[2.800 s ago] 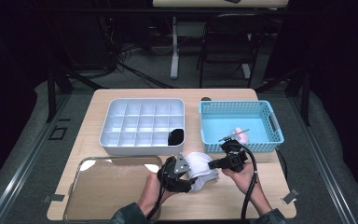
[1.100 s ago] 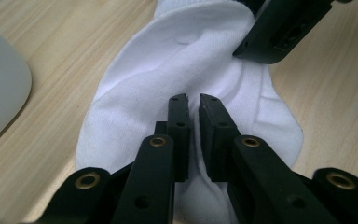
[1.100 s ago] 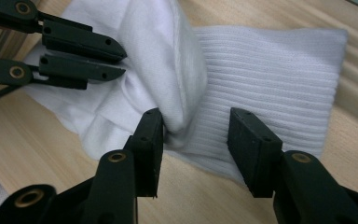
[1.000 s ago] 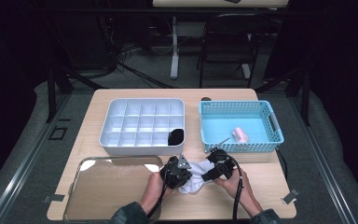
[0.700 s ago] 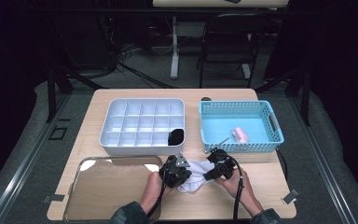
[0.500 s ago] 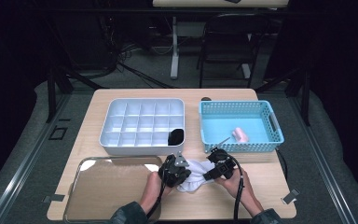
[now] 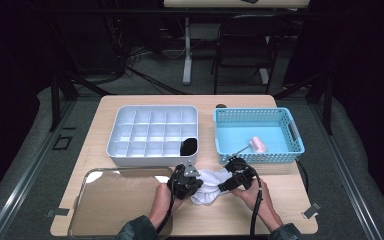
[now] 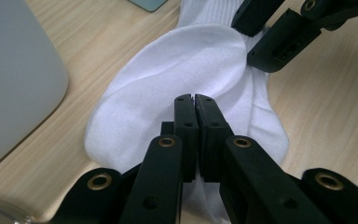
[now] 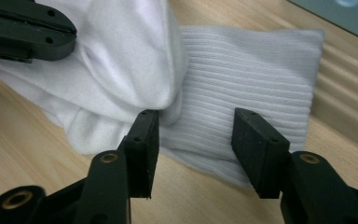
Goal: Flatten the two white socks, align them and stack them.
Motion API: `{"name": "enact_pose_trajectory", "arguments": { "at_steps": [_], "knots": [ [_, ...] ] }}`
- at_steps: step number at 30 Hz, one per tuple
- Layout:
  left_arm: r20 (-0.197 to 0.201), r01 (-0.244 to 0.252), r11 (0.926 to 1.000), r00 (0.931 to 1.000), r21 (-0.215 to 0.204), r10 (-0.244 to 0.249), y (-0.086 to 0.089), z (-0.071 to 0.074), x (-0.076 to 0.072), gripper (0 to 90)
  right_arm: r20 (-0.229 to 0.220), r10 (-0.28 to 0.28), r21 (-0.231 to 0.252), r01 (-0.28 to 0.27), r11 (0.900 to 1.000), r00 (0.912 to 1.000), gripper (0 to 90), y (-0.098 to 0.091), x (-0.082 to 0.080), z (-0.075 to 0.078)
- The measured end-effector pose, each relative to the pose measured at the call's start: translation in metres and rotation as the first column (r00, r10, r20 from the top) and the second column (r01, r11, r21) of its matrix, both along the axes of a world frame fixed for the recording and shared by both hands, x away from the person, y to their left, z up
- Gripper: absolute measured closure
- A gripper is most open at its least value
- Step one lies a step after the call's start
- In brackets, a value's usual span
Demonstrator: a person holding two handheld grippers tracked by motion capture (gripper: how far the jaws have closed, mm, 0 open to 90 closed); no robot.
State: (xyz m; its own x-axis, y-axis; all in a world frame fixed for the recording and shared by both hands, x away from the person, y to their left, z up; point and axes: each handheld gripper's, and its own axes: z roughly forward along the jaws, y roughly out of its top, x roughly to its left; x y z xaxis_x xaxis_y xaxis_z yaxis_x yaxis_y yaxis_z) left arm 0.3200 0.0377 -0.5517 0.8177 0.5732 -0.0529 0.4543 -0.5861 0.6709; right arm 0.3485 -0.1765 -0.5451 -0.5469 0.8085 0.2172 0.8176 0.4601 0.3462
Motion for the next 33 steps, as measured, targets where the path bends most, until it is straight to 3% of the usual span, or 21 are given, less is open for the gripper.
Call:
{"name": "enact_pose_trajectory", "arguments": {
  "at_steps": [4,5,8,10,13,22,33],
  "knots": [
    [-0.003,-0.011,0.9999,0.9999,-0.004,0.011,0.002,0.001,0.0,88.4,0.002,-0.007,0.002,0.007,1.0,1.0,64.9,-0.003,0.001,0.0],
    [-0.002,-0.011,0.9999,0.9999,-0.005,0.011,0.003,0.001,0.0,88.4,0.005,0.005,-0.025,-0.005,0.9997,1.0,66.7,-0.004,0.002,0.0],
    [-0.006,-0.015,0.9999,0.9999,-0.005,0.015,0.004,0.002,0.0,88.4,0.015,-0.006,-0.029,0.006,0.9995,0.9999,71.8,-0.002,0.001,-0.001],
    [-0.008,-0.019,0.9998,0.9998,-0.008,0.019,0.005,0.003,0.0,88.3,0.018,0.001,-0.062,0.0,0.9981,0.9998,74.2,-0.003,0.002,0.0],
    [-0.007,-0.02,0.9997,0.9998,-0.012,0.02,0.007,0.004,0.0,88.3,0.019,0.004,-0.089,-0.002,0.996,0.9998,74.7,-0.003,0.002,0.001],
    [-0.02,-0.023,0.9997,0.9995,-0.012,0.023,0.013,0.008,-0.002,88.1,-0.009,-0.009,-0.106,0.008,0.9943,0.9999,74.7,-0.014,0.005,0.003],
    [-0.049,-0.01,0.9998,0.9988,0.018,0.01,0.016,0.007,-0.004,87.8,-0.039,-0.046,-0.137,0.04,0.9898,0.9982,74.4,-0.028,0.006,0.005]
  ]
}}
